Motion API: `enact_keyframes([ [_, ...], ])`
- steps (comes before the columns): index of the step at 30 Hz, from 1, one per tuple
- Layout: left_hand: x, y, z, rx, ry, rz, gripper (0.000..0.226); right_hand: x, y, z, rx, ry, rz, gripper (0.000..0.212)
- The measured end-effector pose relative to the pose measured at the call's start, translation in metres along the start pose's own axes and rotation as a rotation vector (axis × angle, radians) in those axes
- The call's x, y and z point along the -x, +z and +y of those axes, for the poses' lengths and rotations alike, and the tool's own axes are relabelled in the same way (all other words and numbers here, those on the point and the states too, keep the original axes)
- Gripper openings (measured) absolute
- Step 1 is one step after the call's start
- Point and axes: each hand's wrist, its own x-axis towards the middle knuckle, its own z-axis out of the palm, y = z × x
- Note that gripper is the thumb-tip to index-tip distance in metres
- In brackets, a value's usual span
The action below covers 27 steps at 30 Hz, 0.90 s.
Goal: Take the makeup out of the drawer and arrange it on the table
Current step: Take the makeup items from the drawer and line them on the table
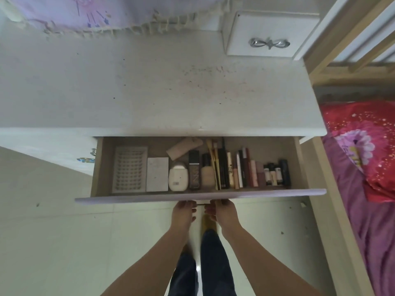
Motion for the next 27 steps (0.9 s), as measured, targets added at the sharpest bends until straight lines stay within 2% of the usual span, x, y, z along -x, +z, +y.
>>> enact_keyframes([
  [9, -0.034, -0.002, -0.022, 0.032, -0.014, -0.009, 0.020, -0.038, -0.004, 0.027, -0.053, 0.064, -0.081, 0.018],
  [15, -0.023, -0.001, -0.014, -0.047, -0.023, -0.071, 0.021, -0.030, -0.008, 0.016, 0.079, 0.079, -0.130, 0.014],
  [19, 0.005, 0.002, -0.002, -0.377, -0.019, -0.140, 0.011, -0.011, -0.027, -0.003, 0.235, 0.114, -0.179, 0.019],
  [22, 0.033, -0.005, 0.003, -0.729, 0.094, -0.238, 0.043, 0.004, -0.057, -0.015, 0.406, 0.081, -0.226, 0.025],
  [25, 0.059, -0.001, 0.017, -0.933, 0.243, -0.400, 0.027, 0.019, -0.099, -0.028, 0.531, 0.001, -0.291, 0.020],
  [27, 0.071, 0.015, 0.033, -0.956, 0.313, -0.525, 0.021, 0.024, -0.130, -0.042, 0.611, -0.091, -0.297, 0.019],
])
